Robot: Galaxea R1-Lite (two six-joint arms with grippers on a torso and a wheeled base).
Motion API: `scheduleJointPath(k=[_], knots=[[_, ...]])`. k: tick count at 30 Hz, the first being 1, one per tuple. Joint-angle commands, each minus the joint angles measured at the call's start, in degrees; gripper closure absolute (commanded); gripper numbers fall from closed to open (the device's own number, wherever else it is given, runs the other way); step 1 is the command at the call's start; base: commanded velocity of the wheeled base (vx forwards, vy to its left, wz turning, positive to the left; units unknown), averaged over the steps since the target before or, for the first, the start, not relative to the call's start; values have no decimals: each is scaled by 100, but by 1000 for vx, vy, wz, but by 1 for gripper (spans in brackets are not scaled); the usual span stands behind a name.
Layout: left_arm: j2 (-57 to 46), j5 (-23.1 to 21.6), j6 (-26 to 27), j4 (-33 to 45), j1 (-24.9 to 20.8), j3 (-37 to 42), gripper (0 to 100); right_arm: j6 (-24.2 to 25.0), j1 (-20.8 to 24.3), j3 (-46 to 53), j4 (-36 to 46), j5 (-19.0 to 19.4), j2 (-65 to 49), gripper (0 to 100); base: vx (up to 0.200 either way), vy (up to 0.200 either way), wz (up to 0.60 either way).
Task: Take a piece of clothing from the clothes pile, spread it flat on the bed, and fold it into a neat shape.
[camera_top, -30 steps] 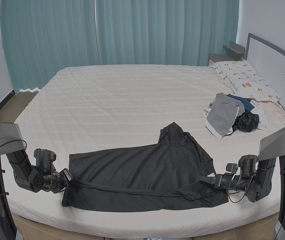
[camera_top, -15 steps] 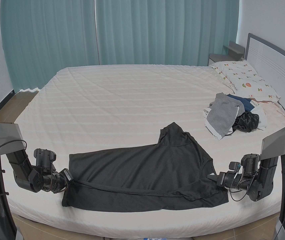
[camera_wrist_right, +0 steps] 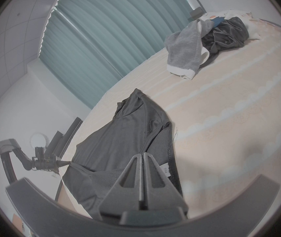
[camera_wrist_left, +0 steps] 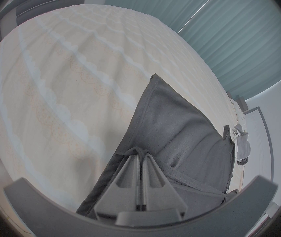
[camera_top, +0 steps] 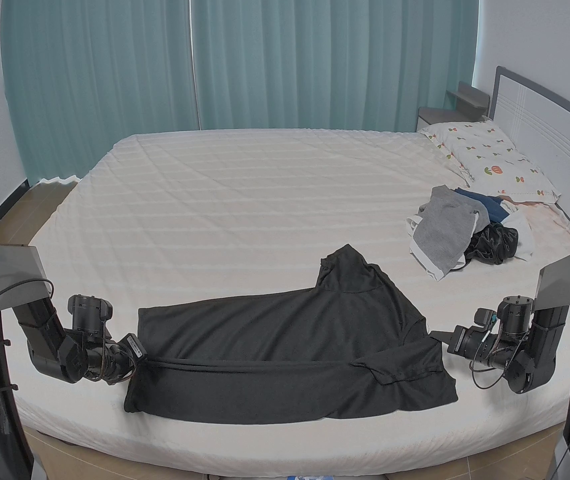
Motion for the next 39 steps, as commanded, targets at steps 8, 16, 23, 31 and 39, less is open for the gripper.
scheduleJointPath(k=[8,16,23,31,39], knots=[[65,53,13,-7,-20,-44,100,48,88,-39,14,-2,17,100,0,0,0],[109,123,22,-7,-38,-44,100,48,211,-144,23,-19,193,100,0,0,0],[109,123,39,1,-47,-44,100,39,220,-162,84,-81,219,100,0,0,0],[109,123,39,-7,-55,-44,0,30,281,-153,84,-81,290,0,0,0,0],[170,176,75,-16,-73,-44,0,83,264,-100,-13,-380,-44,0,0,0,0]])
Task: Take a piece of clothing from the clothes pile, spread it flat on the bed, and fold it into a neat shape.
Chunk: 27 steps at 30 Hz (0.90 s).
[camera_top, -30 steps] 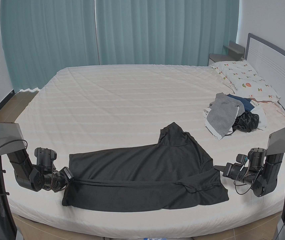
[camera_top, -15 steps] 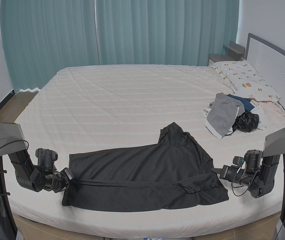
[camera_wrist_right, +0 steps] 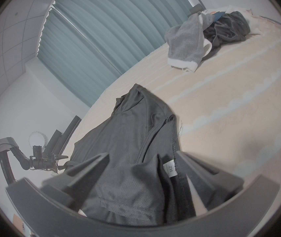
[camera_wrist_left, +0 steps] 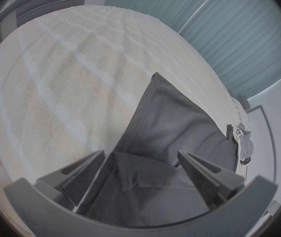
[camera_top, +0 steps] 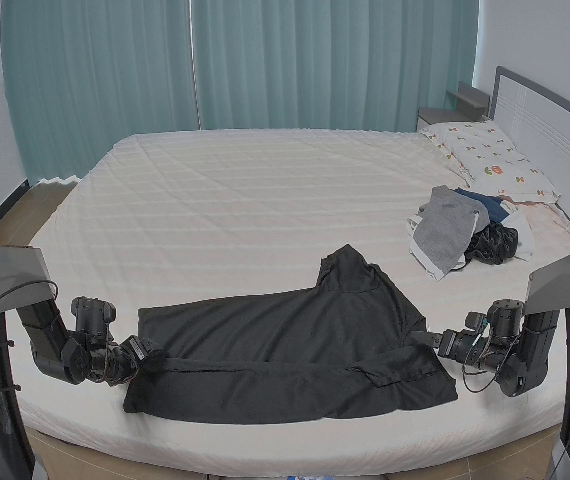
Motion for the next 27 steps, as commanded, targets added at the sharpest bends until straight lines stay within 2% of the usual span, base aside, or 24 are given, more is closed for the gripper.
scheduleJointPath(k=[1,6,9,13,16,20,22,25,27], knots=[[66,100,-9,-6,-27,-19,0,98,-8,130,-7,-228,-426,0,0,0,0],[57,100,-44,-6,-27,-72,0,652,97,535,10,-413,-1112,0,0,0,0],[75,126,-44,-6,-71,-63,0,1250,405,921,116,-492,-1428,0,0,0,0],[66,118,-62,-6,-71,-80,0,1671,862,1132,221,-791,-1367,0,0,0,0],[57,118,-149,2,-62,-107,0,1812,1038,1475,142,-1002,-1261,0,-133,0,0],[57,118,-193,-6,-62,-116,0,1953,1108,1712,63,-1010,-1235,0,-200,0,0],[66,118,-193,-6,-62,-124,0,2181,1143,1660,-139,-1019,-1112,0,0,0,0],[66,118,-193,-6,-62,-133,0,2199,1214,1510,-183,-1046,-1006,0,0,0,0],[66,118,-202,-6,-62,-142,0,2208,1433,1501,-192,-1116,-822,0,0,0,0]])
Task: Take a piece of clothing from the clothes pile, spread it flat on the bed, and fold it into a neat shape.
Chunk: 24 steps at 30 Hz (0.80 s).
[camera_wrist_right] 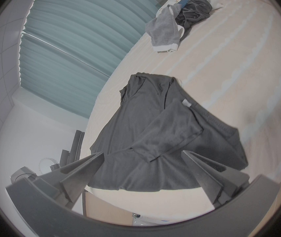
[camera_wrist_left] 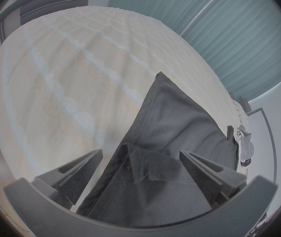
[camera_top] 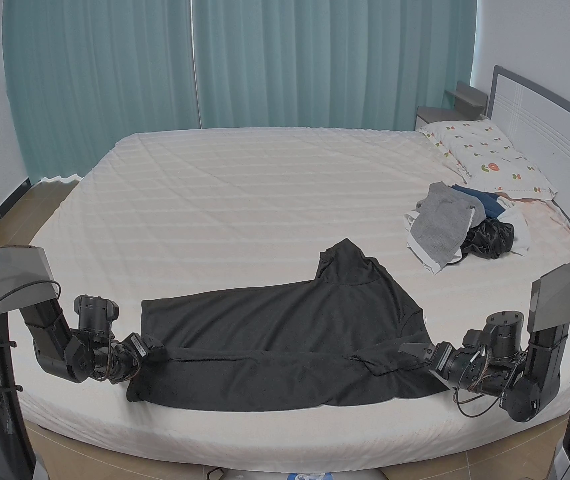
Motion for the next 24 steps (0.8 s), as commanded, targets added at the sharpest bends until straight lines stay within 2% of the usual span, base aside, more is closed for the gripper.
scheduleJointPath(k=[1,6,14,18,24], knots=[[10,1,-21,-5,9,-26,0,18,310,-44,-30,-128,350,0,0,0,0],[10,1,-12,4,9,-35,0,1,451,-246,-13,-515,544,0,0,0,0],[10,1,-3,-5,9,-35,0,9,433,-572,286,-541,605,0,0,0,0],[10,1,-12,4,9,-35,0,1,389,-835,497,-752,711,0,0,0,0],[10,1,-3,4,9,-26,0,9,328,-1081,532,-761,755,0,0,0,0]])
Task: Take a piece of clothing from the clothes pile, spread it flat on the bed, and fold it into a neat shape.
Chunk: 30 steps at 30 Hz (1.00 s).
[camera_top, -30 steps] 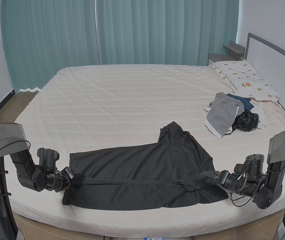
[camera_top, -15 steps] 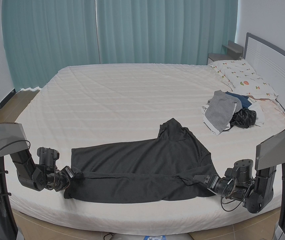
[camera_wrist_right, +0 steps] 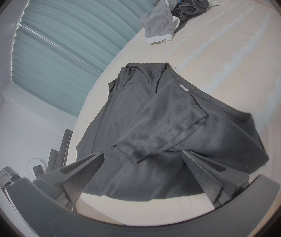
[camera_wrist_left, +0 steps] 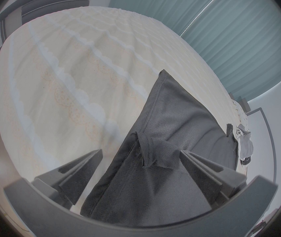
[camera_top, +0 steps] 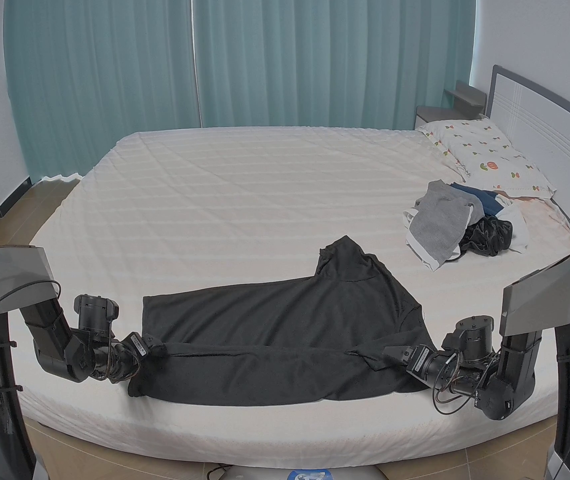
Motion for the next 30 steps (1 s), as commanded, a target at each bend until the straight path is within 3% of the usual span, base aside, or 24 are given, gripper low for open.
scheduleJointPath(k=[1,18,19,30], knots=[[-1,-2,2,0,0,6,0,7,-44,-172,20,-9,88,0,0,0,0],[-1,-2,2,0,0,-2,0,24,-26,-550,187,-317,220,0,0,0,0],[-1,-2,2,0,0,-2,0,16,-26,-550,187,-317,220,100,0,0,0],[8,-2,2,0,0,-2,0,16,88,-471,222,-677,176,100,0,0,0]])
